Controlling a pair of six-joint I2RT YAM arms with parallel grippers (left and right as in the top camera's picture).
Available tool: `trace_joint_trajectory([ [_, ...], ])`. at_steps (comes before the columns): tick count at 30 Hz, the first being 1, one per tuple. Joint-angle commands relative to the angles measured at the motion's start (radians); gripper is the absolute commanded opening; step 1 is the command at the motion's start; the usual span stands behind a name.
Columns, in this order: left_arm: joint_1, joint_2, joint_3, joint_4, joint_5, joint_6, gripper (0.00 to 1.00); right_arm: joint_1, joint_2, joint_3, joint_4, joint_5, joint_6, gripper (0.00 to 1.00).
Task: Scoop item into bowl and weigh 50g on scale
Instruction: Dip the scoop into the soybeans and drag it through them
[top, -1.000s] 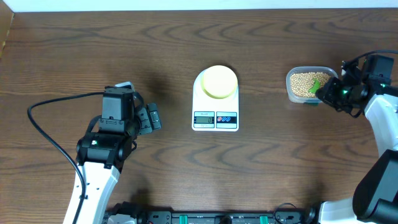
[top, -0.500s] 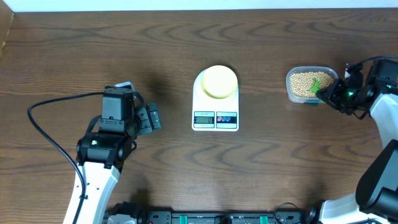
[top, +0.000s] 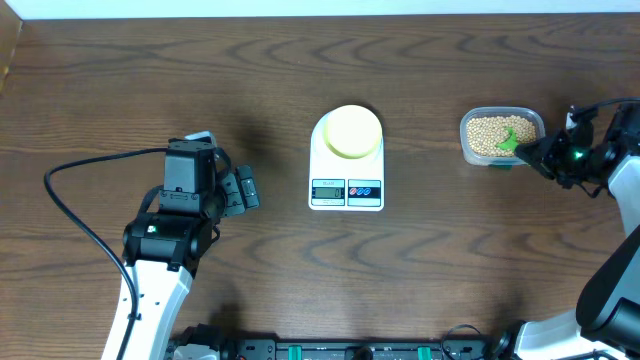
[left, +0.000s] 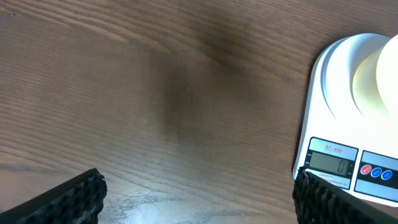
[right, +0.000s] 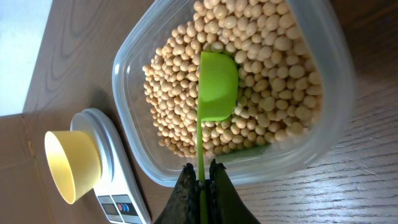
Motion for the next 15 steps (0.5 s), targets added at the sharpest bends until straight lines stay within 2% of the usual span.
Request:
trace_joint_trajectory([
  [1, 0.004, 0.003, 0.002, -0.002, -0.013, -0.002, 0.98, -0.018, 0.012, -0.012, -0.002, -0.021, -0.022, 0.01],
  [15, 0.004, 0.003, 0.002, -0.002, -0.013, -0.002, 0.98, -0.021, 0.012, -0.023, 0.020, -0.047, -0.048, 0.01],
])
